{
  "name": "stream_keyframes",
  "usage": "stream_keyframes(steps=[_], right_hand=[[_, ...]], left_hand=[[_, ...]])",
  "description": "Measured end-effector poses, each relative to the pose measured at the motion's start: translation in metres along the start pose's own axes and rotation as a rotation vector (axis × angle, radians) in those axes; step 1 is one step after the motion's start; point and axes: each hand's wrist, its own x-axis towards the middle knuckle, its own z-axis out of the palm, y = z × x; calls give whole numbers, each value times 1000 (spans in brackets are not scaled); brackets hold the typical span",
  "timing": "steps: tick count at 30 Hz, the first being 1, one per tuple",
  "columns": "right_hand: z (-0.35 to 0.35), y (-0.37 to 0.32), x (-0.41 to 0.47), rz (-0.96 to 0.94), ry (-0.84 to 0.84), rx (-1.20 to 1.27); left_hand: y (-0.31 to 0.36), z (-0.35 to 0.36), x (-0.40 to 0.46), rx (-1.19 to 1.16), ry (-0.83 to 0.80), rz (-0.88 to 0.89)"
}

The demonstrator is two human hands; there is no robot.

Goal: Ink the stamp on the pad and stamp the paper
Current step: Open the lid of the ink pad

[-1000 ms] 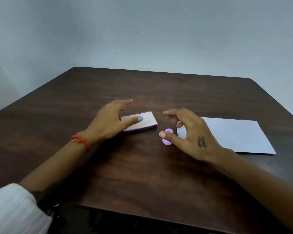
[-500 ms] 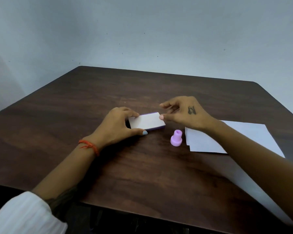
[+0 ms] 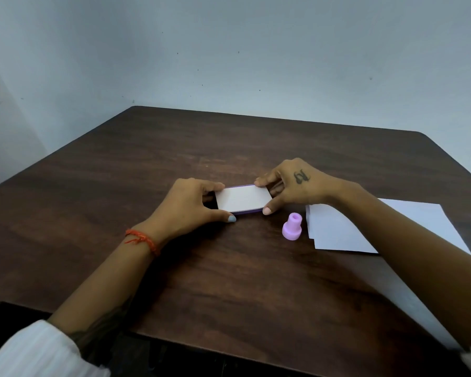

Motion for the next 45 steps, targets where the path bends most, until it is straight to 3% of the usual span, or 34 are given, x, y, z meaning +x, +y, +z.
stream_keyframes(steps=[14, 24, 34, 45], right_hand=[[-3, -9, -10, -51, 52, -49], [-15, -60, 8, -217, 148, -141], [33, -90, 34, -285, 24, -189], [49, -85, 34, -262, -95, -74]], left_hand=[[5, -6, 1, -73, 0, 7], [-8, -68, -24, -60, 104, 28], [-58, -72, -64, -33, 73, -81], [-76, -68, -70, -48, -34, -107]])
